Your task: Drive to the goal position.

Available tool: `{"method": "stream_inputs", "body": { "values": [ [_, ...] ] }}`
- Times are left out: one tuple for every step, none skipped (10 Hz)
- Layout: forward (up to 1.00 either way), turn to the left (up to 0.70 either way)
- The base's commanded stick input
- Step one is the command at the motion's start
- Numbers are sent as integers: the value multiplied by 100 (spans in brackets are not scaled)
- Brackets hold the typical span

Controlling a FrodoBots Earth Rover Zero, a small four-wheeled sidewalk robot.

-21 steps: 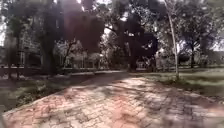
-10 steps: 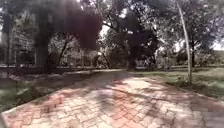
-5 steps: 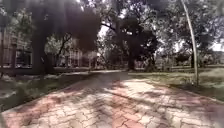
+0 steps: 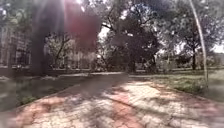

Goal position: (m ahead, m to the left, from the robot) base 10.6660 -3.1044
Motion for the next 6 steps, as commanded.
{"method": "stream_inputs", "body": {
  "values": [
    [70,0],
    [70,0],
    [70,0],
    [70,0],
    [70,0],
    [70,0]
  ]
}}
